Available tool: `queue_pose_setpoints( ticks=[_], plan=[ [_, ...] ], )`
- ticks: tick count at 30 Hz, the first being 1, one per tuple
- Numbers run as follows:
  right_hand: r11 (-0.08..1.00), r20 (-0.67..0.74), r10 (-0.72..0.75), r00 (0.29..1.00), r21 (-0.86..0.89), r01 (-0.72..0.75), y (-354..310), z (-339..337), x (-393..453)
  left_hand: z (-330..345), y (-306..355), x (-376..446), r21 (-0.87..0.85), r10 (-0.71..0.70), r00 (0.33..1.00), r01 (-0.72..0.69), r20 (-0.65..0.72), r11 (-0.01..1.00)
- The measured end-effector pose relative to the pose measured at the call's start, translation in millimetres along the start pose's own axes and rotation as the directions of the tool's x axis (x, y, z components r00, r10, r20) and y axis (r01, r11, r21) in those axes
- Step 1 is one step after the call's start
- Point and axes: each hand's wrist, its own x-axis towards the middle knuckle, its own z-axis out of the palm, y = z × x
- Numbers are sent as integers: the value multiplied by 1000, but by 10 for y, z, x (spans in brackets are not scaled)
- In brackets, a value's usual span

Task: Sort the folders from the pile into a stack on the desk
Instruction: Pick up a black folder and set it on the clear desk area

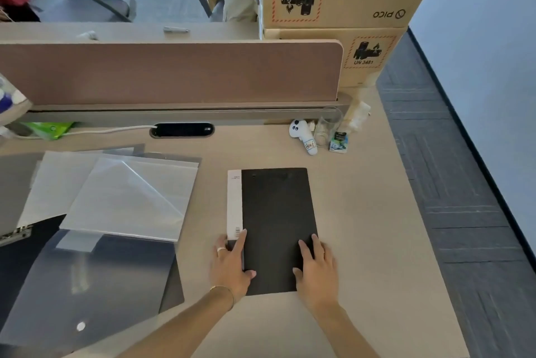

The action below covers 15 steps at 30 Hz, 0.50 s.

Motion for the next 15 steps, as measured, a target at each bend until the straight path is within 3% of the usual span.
queue_pose_setpoints(
  ticks=[10,15],
  plan=[
    [995,-39,47,998,-90,-50,678,-111,186,350,558,177,165,104,995,-102,-2,981],
    [998,-85,58,995,-15,-59,615,-129,195,372,554,140,179,131,991,-125,-18,976]
  ],
)
